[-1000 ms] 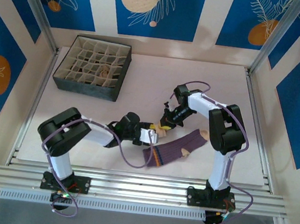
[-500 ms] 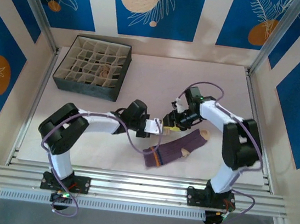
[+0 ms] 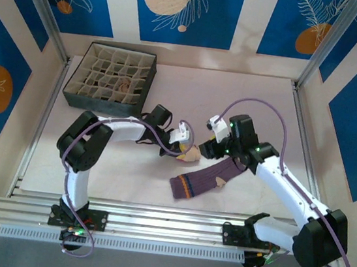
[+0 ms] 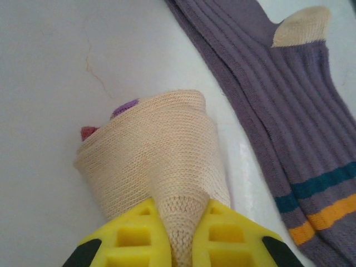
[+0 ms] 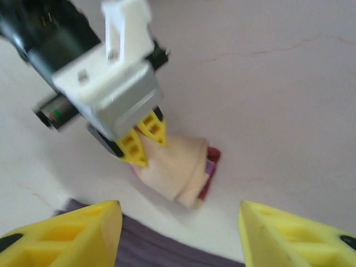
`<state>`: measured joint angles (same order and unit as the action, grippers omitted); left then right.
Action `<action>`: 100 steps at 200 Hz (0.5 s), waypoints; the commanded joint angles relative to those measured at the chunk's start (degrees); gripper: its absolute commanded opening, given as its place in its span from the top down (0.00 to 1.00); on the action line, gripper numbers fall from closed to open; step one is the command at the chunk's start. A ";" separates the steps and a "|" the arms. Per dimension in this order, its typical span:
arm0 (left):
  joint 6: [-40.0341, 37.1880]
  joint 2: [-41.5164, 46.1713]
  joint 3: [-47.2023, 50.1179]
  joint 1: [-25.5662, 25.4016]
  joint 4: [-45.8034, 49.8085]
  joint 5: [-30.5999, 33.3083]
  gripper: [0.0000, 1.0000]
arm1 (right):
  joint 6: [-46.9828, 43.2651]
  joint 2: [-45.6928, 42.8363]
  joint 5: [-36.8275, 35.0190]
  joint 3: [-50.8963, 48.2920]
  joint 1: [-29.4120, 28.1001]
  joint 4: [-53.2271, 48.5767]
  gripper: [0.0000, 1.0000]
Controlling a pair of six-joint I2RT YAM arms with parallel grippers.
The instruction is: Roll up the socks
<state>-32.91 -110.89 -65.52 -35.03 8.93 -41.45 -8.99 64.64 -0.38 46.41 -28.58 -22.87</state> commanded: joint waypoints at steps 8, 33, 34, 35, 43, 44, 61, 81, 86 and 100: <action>3.11 -2.59 -0.82 1.60 7.86 -5.58 1.00 | -14.83 -3.58 -10.87 -9.83 -5.78 12.04 0.39; 4.05 -3.79 -2.13 2.95 9.56 -8.19 1.00 | -19.17 -3.35 -8.95 -14.92 -7.30 19.05 0.36; 4.06 -3.89 -2.14 2.99 9.67 -8.24 1.00 | -19.28 -3.24 -8.85 -15.02 -7.38 19.25 0.36; 4.07 -3.98 -2.24 3.06 9.78 -8.31 1.00 | -19.51 -3.18 -8.54 -15.07 -7.46 19.48 0.36; 4.14 -4.47 -2.66 3.37 10.57 -9.00 1.00 | -20.73 -2.44 -7.73 -15.95 -8.05 21.20 0.31; 4.15 -4.58 -2.72 3.42 10.66 -9.09 1.00 | -20.94 -2.25 -7.63 -16.02 -8.24 21.38 0.29; 4.64 -5.60 -3.58 3.89 11.43 -10.65 1.00 | -23.82 0.84 -8.45 -16.21 -10.01 23.79 0.23; 5.31 -6.88 -4.63 4.00 12.01 -12.26 1.00 | -26.88 4.69 -8.37 -14.89 -10.88 24.96 0.24; 5.39 -7.24 -4.98 4.07 12.26 -12.48 1.00 | -27.56 5.74 -8.87 -14.47 -11.11 25.36 0.24; 5.74 -7.88 -5.78 4.16 12.82 -12.99 1.00 | -30.01 8.77 -9.89 -13.65 -11.55 26.92 0.25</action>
<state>-28.49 -115.96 -69.97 -31.33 16.21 -52.27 -32.69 69.58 -8.71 30.63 -39.38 -1.15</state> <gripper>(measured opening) 0.085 0.753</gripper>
